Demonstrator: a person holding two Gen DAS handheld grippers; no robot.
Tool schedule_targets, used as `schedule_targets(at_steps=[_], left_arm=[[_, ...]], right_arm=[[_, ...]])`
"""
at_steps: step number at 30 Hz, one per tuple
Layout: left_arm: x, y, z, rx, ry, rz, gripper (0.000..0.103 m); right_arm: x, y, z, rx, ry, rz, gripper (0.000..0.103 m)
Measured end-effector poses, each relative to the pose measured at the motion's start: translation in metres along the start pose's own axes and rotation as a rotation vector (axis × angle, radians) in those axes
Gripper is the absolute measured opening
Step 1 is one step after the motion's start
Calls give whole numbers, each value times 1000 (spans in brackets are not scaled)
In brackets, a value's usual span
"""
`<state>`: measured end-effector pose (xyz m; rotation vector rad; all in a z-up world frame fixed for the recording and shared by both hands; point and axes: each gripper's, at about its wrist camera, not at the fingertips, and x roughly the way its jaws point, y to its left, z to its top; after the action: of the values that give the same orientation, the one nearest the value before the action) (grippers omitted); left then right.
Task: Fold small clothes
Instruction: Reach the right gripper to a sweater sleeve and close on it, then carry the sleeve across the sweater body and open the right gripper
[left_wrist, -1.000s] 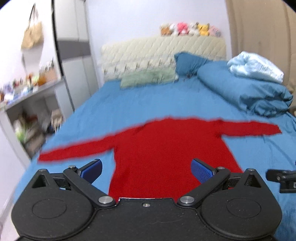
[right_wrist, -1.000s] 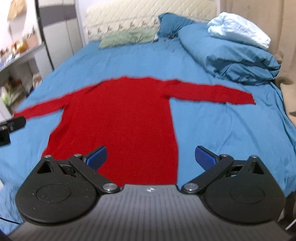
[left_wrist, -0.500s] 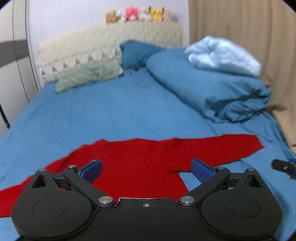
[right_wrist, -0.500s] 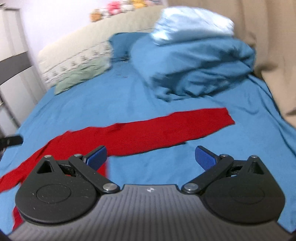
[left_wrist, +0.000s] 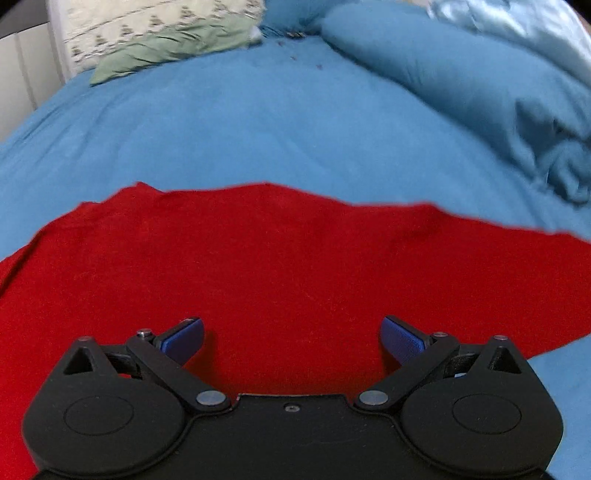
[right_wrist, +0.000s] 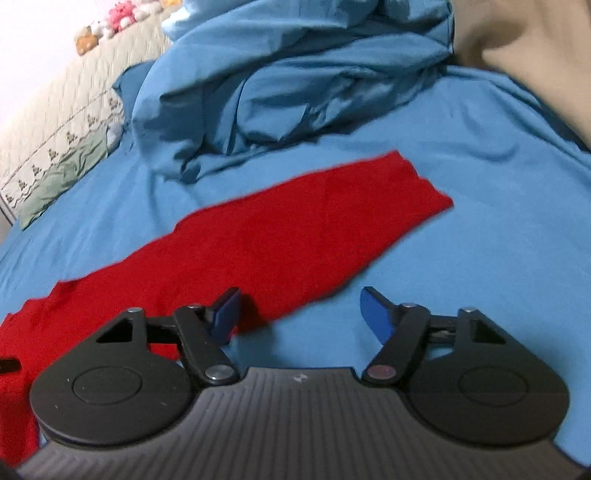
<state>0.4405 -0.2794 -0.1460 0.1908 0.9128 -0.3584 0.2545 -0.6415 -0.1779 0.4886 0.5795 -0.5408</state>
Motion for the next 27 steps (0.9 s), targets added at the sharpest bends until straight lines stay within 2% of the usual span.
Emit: schedule_targets(at_steps=[3, 8, 10, 12, 13, 14, 17, 22, 25, 27], left_arm=[[14, -5, -6, 36, 24, 7, 103], [14, -3, -9, 23, 26, 0, 103], [18, 0, -3, 25, 38, -13, 103], [16, 3, 0, 40, 56, -19, 103], [11, 6, 3, 40, 54, 1, 103], [5, 9, 4, 42, 26, 20, 103], [-27, 23, 5, 82, -99, 27, 103], [-70, 71, 13, 51, -161, 35, 103], [-97, 107, 9, 19, -237, 90, 103], [-106, 129, 5, 2, -256, 129, 103]], right_arm=[[15, 4, 5, -29, -27, -33, 67], [26, 7, 18, -22, -42, -95, 31], [27, 9, 22, -27, -39, -113, 22], [26, 15, 29, -37, -31, -115, 20], [23, 19, 34, -41, -34, -115, 20], [17, 26, 40, -41, -46, -103, 20], [-3, 60, 62, -41, -84, -15, 20], [-44, 164, 83, -108, -152, 251, 20], [-57, 237, 71, -189, -104, 450, 20], [-61, 289, 44, -295, -72, 563, 20]])
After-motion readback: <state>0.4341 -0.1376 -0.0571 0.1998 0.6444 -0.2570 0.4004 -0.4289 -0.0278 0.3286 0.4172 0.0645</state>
